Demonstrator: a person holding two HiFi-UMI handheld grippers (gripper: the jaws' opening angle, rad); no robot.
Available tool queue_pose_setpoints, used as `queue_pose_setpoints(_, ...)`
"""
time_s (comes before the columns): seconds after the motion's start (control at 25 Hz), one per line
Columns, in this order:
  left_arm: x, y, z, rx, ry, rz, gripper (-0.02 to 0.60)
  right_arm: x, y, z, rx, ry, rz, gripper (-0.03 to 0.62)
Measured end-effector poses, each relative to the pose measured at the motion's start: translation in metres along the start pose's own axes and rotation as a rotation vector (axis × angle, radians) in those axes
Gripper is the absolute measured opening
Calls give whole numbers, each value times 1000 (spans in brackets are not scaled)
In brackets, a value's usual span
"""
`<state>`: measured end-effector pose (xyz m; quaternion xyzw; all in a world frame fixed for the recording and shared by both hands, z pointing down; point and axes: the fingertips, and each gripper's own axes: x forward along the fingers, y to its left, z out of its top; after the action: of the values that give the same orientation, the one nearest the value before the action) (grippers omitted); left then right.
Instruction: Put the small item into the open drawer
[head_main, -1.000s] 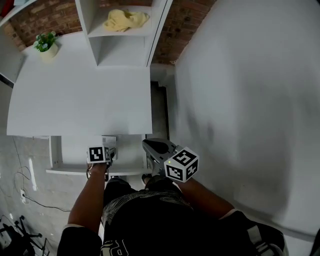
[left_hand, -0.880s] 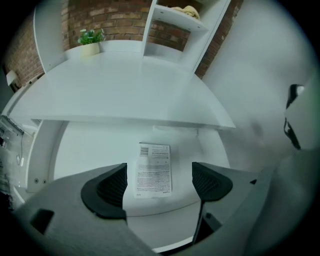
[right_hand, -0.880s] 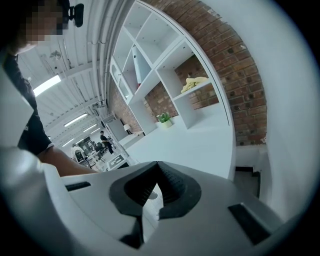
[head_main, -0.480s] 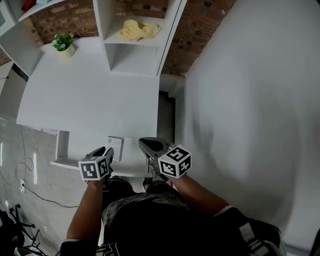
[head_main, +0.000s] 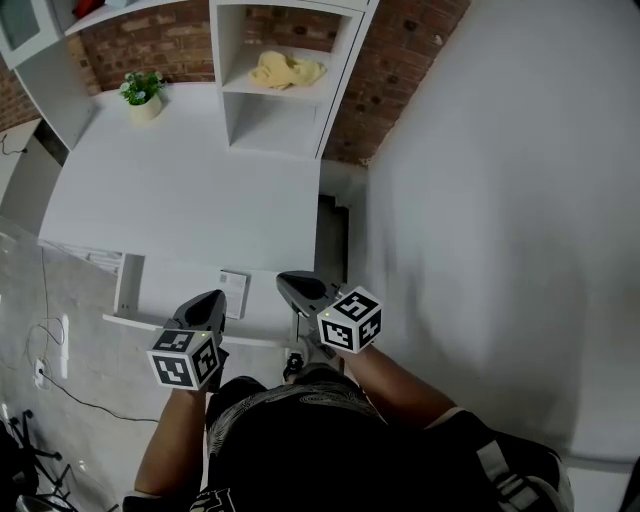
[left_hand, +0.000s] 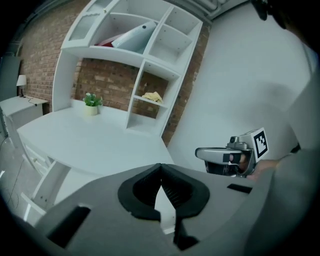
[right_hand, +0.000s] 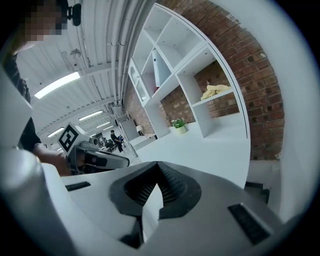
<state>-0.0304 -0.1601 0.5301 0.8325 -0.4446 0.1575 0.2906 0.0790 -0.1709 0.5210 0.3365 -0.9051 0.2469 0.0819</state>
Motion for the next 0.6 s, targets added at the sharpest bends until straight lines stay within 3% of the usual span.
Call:
queue_pose_setpoints(0.28,-69,-28,-2,79,-42,-105,17,-14,72,1,-58,-13,-30,4)
queue_pose_setpoints(0.6,-129,-46,-30,91,-45,-162,17,-33,142,-22,-109,14,-24,3)
